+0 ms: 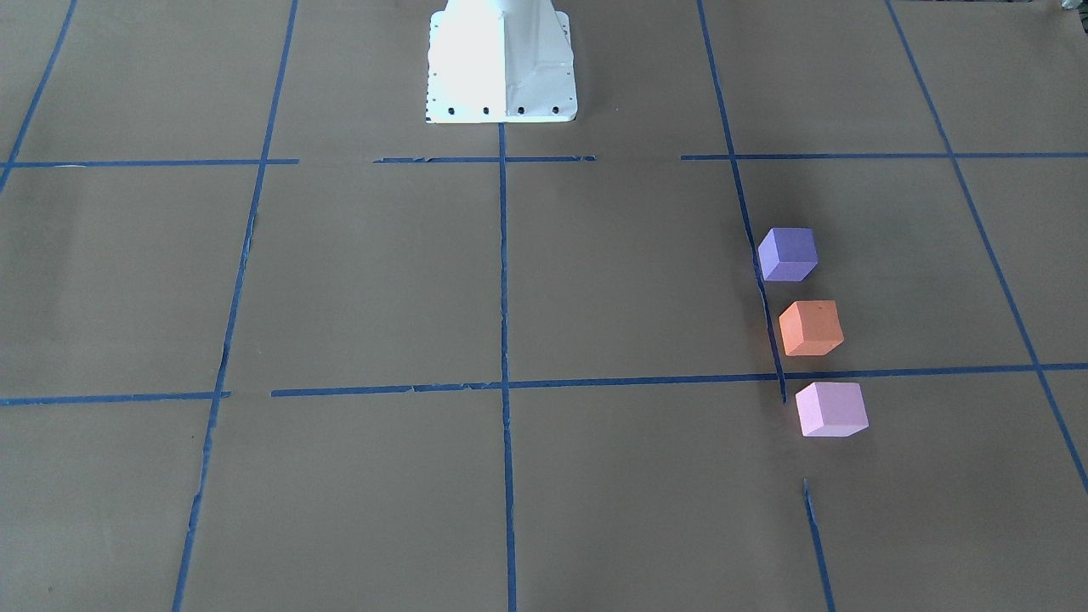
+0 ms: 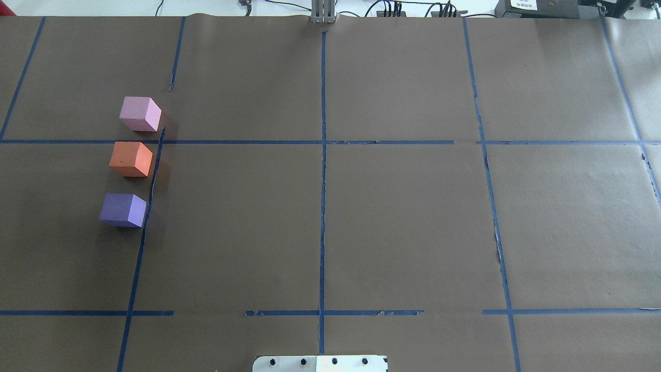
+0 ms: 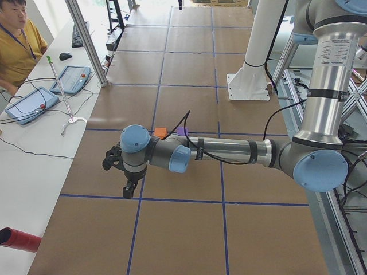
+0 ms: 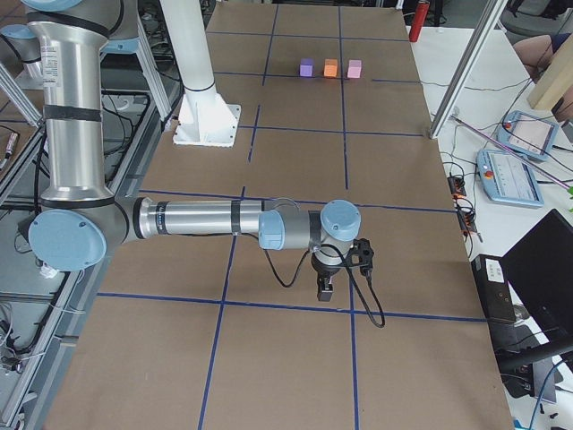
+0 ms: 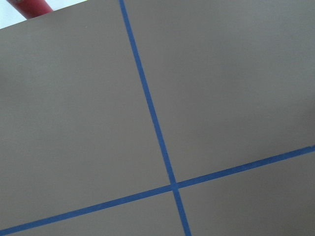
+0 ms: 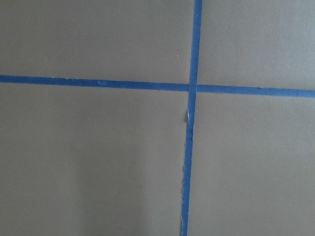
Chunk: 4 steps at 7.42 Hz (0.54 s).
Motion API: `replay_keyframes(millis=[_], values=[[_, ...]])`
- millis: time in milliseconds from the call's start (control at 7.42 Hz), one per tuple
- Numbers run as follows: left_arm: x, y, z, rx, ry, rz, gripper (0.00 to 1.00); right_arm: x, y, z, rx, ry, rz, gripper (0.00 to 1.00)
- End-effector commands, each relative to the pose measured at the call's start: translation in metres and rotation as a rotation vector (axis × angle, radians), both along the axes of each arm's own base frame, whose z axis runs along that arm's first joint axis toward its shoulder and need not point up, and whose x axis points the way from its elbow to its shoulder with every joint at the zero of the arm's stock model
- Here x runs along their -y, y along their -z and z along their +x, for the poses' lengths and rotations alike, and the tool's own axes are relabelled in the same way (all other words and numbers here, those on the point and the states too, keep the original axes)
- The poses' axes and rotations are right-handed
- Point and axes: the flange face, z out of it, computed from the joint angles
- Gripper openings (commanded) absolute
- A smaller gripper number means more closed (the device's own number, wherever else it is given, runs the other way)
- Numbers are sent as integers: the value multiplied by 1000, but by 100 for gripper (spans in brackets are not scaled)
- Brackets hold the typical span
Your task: Arrange blocks in a line
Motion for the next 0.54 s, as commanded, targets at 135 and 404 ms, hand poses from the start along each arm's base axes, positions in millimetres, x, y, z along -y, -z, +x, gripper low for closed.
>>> replay_keyframes(millis=[135,404], values=[[-8,-12,0,-5,-8,-163,100,0,0,0,1,0,-1,100],[-11,-14,-1,-6,-7,-169,100,0,0,0,0,0,1,100]])
